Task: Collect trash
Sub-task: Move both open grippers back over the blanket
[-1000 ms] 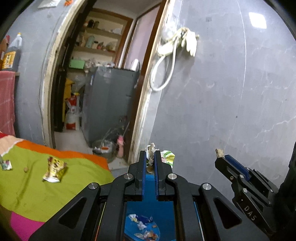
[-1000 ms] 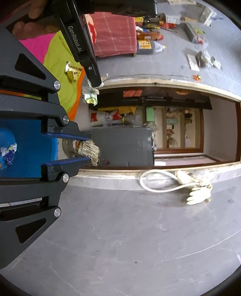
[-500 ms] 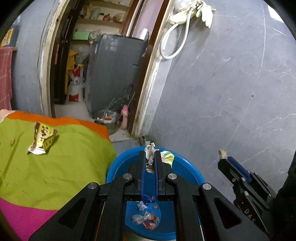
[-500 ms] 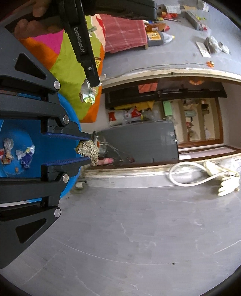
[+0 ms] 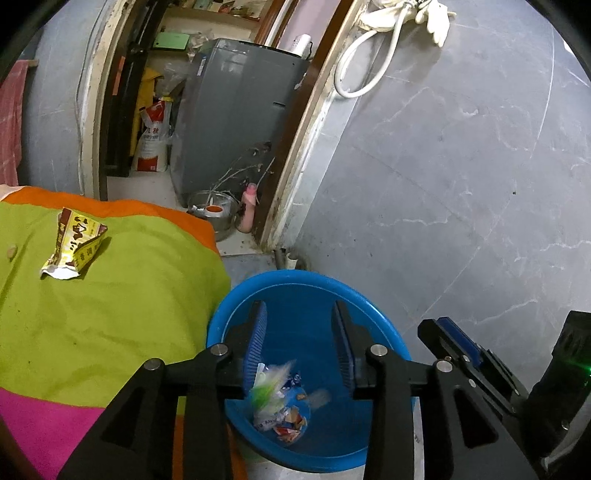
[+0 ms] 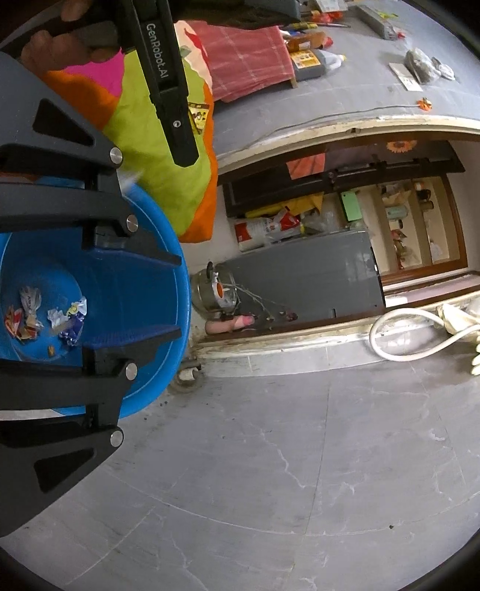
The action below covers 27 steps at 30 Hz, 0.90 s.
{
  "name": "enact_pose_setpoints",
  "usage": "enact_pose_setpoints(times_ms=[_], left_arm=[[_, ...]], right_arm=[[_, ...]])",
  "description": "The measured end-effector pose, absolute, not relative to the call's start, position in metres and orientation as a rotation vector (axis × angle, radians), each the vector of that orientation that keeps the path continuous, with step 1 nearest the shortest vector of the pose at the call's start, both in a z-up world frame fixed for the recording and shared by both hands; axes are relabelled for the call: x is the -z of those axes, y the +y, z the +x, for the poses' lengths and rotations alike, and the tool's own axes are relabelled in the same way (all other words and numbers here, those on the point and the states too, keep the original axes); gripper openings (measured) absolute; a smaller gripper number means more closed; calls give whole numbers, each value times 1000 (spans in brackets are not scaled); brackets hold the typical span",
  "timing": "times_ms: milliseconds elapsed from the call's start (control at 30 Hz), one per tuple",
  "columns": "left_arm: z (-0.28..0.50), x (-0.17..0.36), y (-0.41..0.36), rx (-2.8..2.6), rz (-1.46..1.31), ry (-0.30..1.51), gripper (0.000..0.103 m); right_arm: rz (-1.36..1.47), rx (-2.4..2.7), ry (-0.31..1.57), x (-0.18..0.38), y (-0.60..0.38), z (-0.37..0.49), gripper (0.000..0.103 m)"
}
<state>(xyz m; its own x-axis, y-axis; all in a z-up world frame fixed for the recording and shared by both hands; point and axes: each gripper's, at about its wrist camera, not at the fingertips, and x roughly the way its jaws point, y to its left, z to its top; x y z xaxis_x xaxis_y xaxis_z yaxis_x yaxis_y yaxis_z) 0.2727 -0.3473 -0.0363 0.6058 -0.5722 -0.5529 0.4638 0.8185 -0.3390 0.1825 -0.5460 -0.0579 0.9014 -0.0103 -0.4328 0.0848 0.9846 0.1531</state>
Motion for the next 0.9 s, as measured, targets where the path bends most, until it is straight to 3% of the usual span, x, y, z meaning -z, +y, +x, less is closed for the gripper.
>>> enact_pose_setpoints(times_ms=[100,300,433,467,600,667,800,900], left_arm=[[269,30,-340,591,-170,675,41],[255,6,-310,541,-182,591,61],[245,-13,-279,477,-179,525,86],[241,-19,-267,455,-184,500,89],[233,-36,-229,388,-189,449,91],[229,-43,-205,341,-197,418,98],[222,-53,-164,269,-193,382,99],[219,-56,-136,222,-184,367,99]], right_arm=[[164,51,423,50,-544,177,32],[149,41,362,25,-529,166,49],[135,23,321,4,-511,162,58],[135,15,308,-2,-504,162,65],[131,-22,261,-21,-478,160,73],[134,-52,242,-27,-463,160,80],[137,-99,205,-38,-431,163,88],[147,-124,185,-43,-410,163,103]])
